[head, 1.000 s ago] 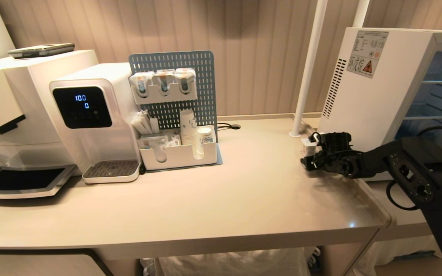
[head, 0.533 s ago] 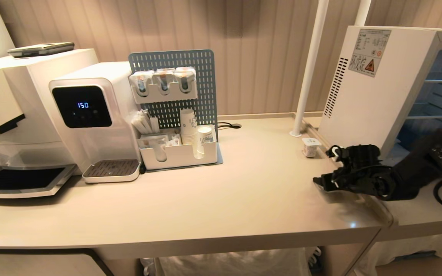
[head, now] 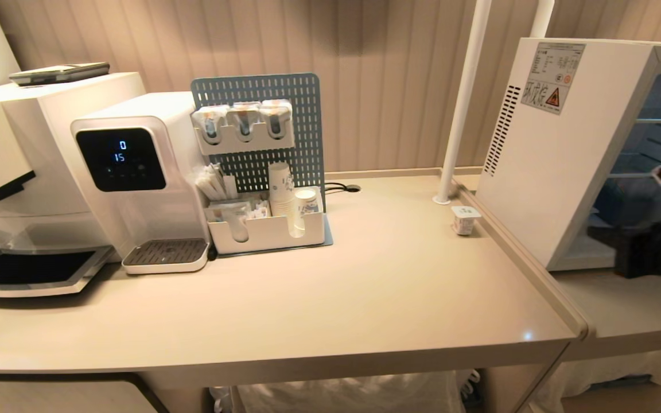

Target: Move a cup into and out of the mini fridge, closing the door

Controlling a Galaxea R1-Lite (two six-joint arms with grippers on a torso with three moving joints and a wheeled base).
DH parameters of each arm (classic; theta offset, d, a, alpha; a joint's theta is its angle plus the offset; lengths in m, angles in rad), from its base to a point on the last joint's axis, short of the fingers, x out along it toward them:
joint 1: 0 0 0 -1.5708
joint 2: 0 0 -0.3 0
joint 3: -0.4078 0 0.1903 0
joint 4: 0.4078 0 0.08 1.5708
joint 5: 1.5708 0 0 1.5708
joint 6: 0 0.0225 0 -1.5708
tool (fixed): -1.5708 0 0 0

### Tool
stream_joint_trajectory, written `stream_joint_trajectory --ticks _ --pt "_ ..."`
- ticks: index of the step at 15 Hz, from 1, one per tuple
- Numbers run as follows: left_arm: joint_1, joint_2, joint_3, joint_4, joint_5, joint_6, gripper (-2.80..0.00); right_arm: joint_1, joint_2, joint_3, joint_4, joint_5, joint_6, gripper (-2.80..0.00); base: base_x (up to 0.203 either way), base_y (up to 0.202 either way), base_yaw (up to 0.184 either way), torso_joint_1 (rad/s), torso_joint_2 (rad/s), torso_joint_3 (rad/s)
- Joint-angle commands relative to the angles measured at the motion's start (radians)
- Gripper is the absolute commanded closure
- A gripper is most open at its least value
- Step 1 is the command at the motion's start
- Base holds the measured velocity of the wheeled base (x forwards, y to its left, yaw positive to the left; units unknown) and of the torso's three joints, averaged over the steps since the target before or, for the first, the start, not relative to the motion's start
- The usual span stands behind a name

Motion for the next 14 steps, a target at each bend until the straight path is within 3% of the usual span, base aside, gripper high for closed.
stream_joint_trajectory --ticks 1,4,8,12,13,14 --pt "0.0 0.002 0.003 0.0 0.001 -0.001 0.0 -0.005 -0.489 0.013 0.285 0.005 0.015 0.0 0.0 0.0 0.0 0.0 0.0 0.0" --pt "0.0 0.002 0.003 0.0 0.001 -0.001 0.0 0.0 -0.803 0.016 0.579 0.019 0.046 0.0 0.0 0.0 0.0 0.0 0.0 0.0" --pt "0.0 0.002 0.003 0.0 0.001 0.001 0.0 0.037 -1.125 -0.051 0.898 0.104 0.114 0.0 0.0 0.0 0.0 0.0 0.0 0.0" --pt "0.0 0.002 0.003 0.0 0.001 0.001 0.0 0.047 -1.315 -0.139 1.146 0.157 0.213 0.0 0.0 0.0 0.0 0.0 0.0 0.0" --pt "0.0 0.002 0.003 0.0 0.0 0.004 0.0 0.048 -1.313 -0.169 1.212 0.162 0.281 0.0 0.0 0.0 0.0 0.0 0.0 0.0" --pt "0.0 0.0 0.003 0.0 0.0 0.005 0.0 0.048 -1.311 -0.158 1.208 0.154 0.302 0.0 0.0 0.0 0.0 0.0 0.0 0.0"
